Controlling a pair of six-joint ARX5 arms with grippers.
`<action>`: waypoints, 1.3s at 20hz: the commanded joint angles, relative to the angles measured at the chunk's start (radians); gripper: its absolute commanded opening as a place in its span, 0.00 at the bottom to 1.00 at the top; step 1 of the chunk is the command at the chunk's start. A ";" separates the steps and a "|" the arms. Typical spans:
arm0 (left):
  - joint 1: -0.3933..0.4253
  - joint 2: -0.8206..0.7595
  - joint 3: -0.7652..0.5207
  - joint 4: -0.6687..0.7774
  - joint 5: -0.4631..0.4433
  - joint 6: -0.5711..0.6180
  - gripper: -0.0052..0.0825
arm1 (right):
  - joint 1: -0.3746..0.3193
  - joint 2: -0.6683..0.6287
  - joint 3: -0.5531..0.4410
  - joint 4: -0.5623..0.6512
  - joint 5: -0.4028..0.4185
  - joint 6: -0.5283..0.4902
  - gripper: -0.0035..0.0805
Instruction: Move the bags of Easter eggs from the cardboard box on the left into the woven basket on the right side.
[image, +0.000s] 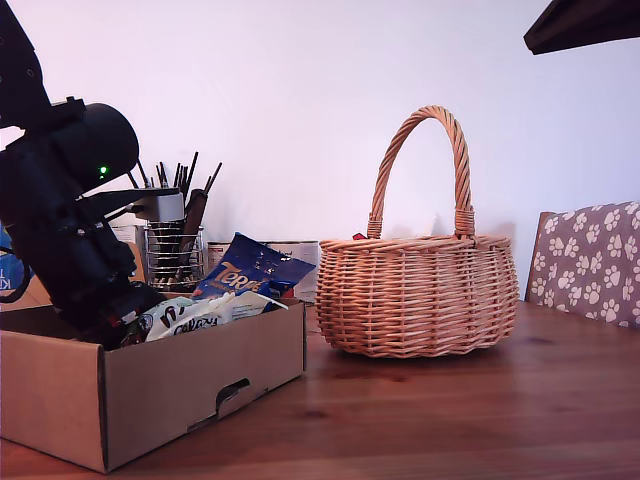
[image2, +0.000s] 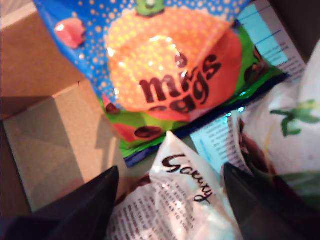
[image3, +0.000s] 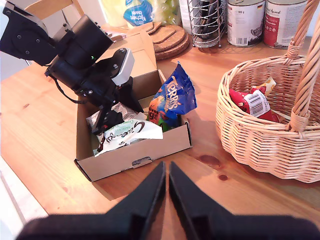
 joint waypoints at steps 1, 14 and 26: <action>0.003 -0.051 -0.004 0.024 0.042 -0.026 0.73 | -0.006 0.002 -0.029 0.000 0.009 0.004 0.04; 0.003 -0.156 -0.004 -0.148 0.004 -0.069 0.73 | -0.006 0.044 -0.029 -0.003 0.027 0.005 0.04; 0.002 -0.189 -0.004 -0.382 -0.173 -0.242 0.84 | -0.006 0.080 -0.029 -0.010 0.027 0.005 0.04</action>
